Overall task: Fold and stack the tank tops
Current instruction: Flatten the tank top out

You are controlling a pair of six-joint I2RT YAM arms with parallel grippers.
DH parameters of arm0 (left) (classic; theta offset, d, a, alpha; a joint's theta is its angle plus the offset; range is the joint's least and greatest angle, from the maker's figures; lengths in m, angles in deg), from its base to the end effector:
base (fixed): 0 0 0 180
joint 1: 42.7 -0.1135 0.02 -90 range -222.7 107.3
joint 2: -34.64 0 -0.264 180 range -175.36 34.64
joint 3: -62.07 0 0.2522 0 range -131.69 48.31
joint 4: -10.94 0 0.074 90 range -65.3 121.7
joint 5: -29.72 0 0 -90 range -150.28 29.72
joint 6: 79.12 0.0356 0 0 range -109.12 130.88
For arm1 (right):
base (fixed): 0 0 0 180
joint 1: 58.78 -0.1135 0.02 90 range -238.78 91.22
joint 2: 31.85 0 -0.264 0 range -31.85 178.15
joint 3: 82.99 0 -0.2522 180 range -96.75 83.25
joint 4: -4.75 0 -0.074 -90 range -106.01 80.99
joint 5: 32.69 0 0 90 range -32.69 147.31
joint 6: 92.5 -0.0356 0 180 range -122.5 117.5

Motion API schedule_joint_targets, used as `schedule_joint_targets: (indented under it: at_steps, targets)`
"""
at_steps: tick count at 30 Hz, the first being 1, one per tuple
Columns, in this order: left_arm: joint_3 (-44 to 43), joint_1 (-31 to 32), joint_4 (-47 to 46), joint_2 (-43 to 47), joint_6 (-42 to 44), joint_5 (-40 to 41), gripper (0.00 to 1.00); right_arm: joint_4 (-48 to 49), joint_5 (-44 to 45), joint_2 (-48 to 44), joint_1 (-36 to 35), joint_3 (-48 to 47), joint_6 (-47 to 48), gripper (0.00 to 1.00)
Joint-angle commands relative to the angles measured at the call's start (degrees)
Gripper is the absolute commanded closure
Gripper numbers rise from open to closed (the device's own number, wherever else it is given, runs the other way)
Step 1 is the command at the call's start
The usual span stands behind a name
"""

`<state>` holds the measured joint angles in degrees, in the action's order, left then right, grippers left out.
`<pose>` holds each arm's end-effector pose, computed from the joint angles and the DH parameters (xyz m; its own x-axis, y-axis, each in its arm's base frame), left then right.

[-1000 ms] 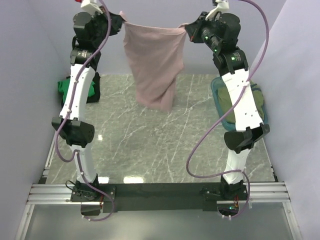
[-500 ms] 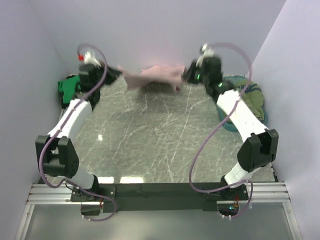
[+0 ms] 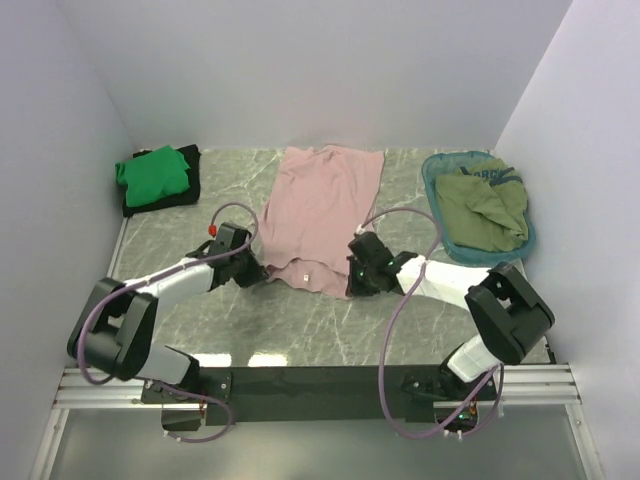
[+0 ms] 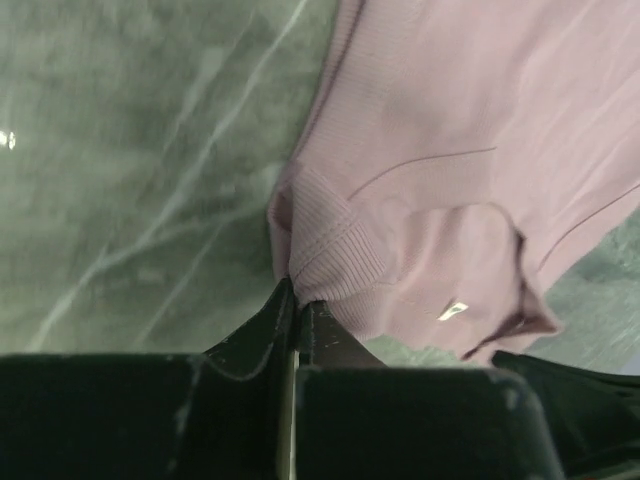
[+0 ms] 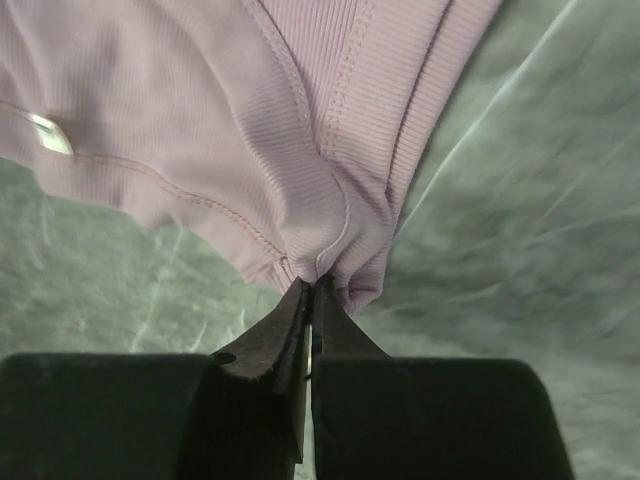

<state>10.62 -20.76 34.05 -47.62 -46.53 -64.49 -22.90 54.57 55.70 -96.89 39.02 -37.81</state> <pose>0.2453 -0.1016 0.1574 -0.7515 -0.6032 -0.2672 -0.4093 0.7440 -0.5281 0.2251 0.1787 0.1607 -0.9079 0.0216 -0.4187 -0.1374 0.9282 0.3458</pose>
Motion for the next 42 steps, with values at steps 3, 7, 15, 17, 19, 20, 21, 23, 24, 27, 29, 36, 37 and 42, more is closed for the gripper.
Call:
schedule_joint_targets:
  at_steps: [3, 7, 15, 17, 19, 20, 21, 23, 24, 27, 29, 36, 37, 42]
  targets:
    - [1.13, 1.18, 9.1, 6.05, -5.16, 7.16, 0.99, -0.96, 6.08, -1.85, -7.31, 2.39, -5.38, 1.0]
    - [0.52, 0.92, 16.75, 7.37, -8.33, 10.53, 0.99, -4.21, 7.49, -2.91, -13.65, 1.52, -8.45, 1.0]
    - [3.86, -16.82, 19.39, 12.03, -2.63, 9.92, 0.99, -5.45, 4.42, 2.78, -25.87, -5.15, -9.96, 1.0]
    - [1.76, -21.12, 19.49, 11.77, -0.96, 11.84, 0.99, -4.74, 2.93, 4.82, -27.54, -9.63, -7.6, 0.97]
    - [0.78, -23.06, 17.65, 10.9, -1.13, 12.12, 0.98, -4.65, 0.9, 8.42, -27.46, -14.8, -4.87, 0.91]
    - [-0.27, -24.99, 17.03, 10.2, -1.48, 11.25, 0.97, -4.83, 0.64, 9.73, -27.55, -16.57, -4.25, 0.89]
    - [-0.97, -25.88, 16.41, 8.54, -1.57, 10.98, 0.96, -4.57, -0.93, 11.92, -27.46, -18.07, -3.54, 0.86]
    - [-3.34, -27.55, 15.18, 6.51, -1.92, 10.89, 0.91, -3.86, -2.79, 14.22, -27.37, -22.12, -1.88, 0.74]
    - [-4.22, -28.25, 14.57, 4.76, -1.57, 10.37, 0.85, -3.95, -4.19, 16.23, -27.28, -25.0, -1.43, 0.68]
    - [-8.53, -29.32, 13.59, 1.5, 0.27, 8.52, 0.53, -4.83, -4.99, 16.7, -27.02, -28.01, -0.02, 0.53]
    - [-10.72, -29.32, 12.99, 1.22, 2.56, 7.11, 0.35, -4.31, -3.33, 14.59, -25.97, -26.97, -0.02, 0.44]
    - [-15.04, -27.3, 17.53, 6.57, 8.1, 9.82, 0.02, -3.77, -0.35, 0.36, -13.14, -18.44, 1.47, 0.39]
    - [-15.22, -26.86, 18.59, 7.11, 8.36, 11.49, 0.01, -4.56, 0.8, -0.53, -11.39, -17.74, 2.34, 0.37]
    - [-13.9, -24.23, 21.77, 10.71, 6.87, 10.36, 0.05, -8.87, 9.42, -0.54, -2.7, -16.95, 3.49, 0.37]
